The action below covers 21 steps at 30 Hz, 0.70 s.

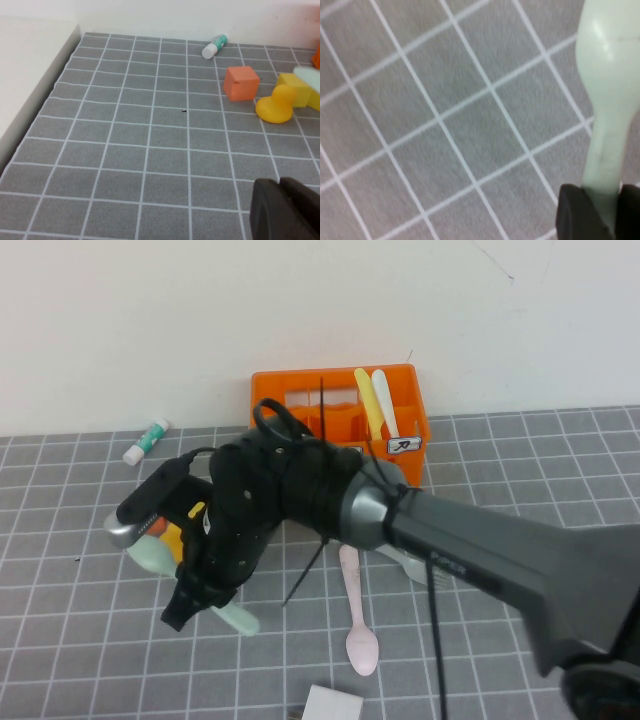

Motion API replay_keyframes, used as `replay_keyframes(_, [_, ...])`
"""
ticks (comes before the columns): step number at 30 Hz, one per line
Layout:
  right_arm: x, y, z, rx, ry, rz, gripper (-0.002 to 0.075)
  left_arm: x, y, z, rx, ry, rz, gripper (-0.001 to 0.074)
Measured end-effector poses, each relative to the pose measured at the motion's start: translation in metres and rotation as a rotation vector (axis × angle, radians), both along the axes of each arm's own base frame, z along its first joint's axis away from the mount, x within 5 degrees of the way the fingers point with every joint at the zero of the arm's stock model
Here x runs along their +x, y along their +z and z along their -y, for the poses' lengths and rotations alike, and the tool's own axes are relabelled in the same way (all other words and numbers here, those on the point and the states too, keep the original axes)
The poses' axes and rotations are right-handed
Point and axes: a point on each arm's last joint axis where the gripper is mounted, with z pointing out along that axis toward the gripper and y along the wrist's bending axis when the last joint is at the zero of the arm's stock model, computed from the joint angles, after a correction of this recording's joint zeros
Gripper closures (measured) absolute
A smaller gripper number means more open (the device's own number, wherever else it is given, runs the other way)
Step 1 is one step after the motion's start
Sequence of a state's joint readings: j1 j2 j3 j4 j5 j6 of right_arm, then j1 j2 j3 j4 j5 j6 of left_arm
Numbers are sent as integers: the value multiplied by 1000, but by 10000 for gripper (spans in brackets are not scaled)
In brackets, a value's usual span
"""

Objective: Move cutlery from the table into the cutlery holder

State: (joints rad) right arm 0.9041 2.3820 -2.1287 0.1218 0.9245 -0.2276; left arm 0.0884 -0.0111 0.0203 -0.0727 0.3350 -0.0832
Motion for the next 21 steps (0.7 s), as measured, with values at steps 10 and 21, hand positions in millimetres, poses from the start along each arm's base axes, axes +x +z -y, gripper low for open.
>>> replay_keyframes(10, [-24, 29, 34, 260, -86, 177, 581, 0, 0, 0, -2, 1, 0, 736])
replay_keyframes(21, [-58, 50, 101, 768, -289, 632, 581, 0, 0, 0, -2, 1, 0, 736])
